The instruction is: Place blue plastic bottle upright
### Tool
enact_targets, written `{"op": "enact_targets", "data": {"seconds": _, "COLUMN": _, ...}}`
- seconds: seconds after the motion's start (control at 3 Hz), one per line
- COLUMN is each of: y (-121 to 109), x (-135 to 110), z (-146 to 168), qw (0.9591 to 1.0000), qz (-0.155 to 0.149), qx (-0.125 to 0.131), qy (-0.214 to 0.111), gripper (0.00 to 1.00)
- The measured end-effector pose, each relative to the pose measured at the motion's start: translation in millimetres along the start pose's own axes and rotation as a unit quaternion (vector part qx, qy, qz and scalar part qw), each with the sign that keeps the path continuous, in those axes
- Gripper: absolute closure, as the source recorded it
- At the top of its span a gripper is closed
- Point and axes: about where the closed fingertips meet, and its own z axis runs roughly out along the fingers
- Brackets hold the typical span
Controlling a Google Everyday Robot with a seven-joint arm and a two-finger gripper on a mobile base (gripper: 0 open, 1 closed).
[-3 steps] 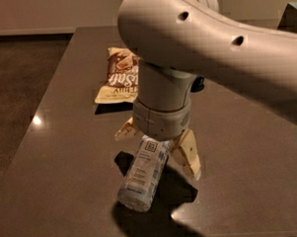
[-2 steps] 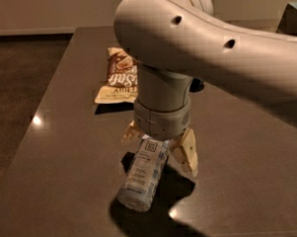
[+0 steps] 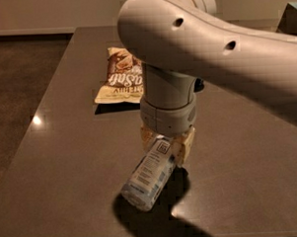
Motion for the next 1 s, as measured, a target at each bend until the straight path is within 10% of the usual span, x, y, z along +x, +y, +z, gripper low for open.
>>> {"op": "enact_targets", "data": {"seconds": 0.67, "y": 10.7, "x": 56.6, "z": -49.8, "qw": 0.9953, "qz": 0.036, "qx": 0.073, "qy": 0.052, "gripper": 1.0}}
{"op": "enact_targets", "data": {"seconds": 1.0, "y": 5.4, "x": 74.7, "z": -77.8, "qw": 0.9891, "qz": 0.009, "qx": 0.13, "qy": 0.068, "gripper": 1.0}}
